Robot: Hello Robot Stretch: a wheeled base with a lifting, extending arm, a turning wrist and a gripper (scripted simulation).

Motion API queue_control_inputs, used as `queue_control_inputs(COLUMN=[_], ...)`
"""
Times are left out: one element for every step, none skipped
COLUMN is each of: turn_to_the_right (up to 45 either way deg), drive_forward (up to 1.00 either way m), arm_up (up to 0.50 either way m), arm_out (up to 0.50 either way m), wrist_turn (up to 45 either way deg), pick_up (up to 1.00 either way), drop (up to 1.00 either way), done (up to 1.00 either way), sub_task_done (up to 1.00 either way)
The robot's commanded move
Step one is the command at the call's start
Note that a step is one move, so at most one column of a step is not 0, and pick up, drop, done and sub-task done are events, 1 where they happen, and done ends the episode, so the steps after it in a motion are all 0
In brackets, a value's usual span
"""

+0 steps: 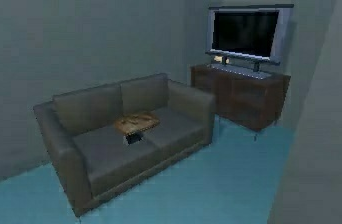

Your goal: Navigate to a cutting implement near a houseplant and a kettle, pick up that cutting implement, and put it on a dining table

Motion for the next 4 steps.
queue_control_inputs(turn_to_the_right=[45.0,6.0,45.0,45.0], drive_forward=[0.0,0.0,0.0,0.0], arm_up=[0.0,0.0,0.0,0.0], arm_out=[0.0,0.0,0.0,0.0], wrist_turn=[0.0,0.0,0.0,0.0], pick_up=[0.0,0.0,0.0,0.0], drop=[0.0,0.0,0.0,0.0], done=[0.0,0.0,0.0,0.0], sub_task_done=[0.0,0.0,0.0,0.0])
